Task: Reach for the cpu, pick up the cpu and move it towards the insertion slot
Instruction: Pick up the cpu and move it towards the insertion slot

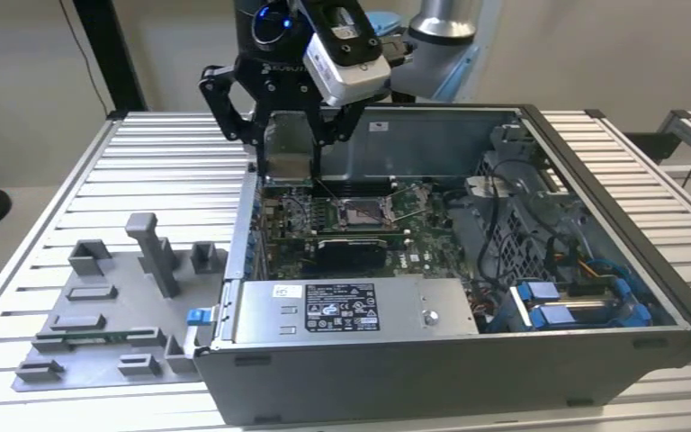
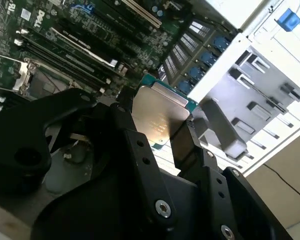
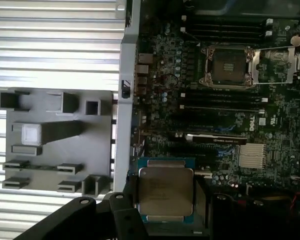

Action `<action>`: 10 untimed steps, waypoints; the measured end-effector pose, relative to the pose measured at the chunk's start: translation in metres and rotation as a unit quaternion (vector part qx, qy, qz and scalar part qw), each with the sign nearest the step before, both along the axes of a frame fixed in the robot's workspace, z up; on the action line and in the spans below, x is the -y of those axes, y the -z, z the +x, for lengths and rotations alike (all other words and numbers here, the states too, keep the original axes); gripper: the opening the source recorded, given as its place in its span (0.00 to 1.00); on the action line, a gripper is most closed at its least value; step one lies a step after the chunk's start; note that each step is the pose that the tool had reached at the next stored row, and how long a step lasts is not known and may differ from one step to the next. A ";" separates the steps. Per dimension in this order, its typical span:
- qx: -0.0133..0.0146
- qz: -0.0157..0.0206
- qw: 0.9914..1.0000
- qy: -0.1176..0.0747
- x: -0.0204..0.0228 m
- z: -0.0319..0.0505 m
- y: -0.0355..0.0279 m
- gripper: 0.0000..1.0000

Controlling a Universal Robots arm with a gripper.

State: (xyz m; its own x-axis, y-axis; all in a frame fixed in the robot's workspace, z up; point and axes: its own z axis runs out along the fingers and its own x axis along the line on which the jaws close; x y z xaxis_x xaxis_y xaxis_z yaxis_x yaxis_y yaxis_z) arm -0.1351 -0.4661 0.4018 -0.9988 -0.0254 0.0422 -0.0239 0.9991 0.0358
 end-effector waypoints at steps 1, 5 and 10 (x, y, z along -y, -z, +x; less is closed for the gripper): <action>0.000 0.000 1.000 0.000 0.0000 0.0036 0.0000 0.00; -0.001 0.000 1.000 0.000 0.0000 0.0176 0.0000 0.00; -0.002 0.000 1.000 0.000 0.0000 0.0342 0.0000 0.00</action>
State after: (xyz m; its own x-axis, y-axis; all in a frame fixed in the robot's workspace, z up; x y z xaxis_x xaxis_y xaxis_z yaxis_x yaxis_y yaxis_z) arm -0.1009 -0.4661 0.4018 -0.9986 -0.0254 0.0457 -0.0238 0.9991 0.0359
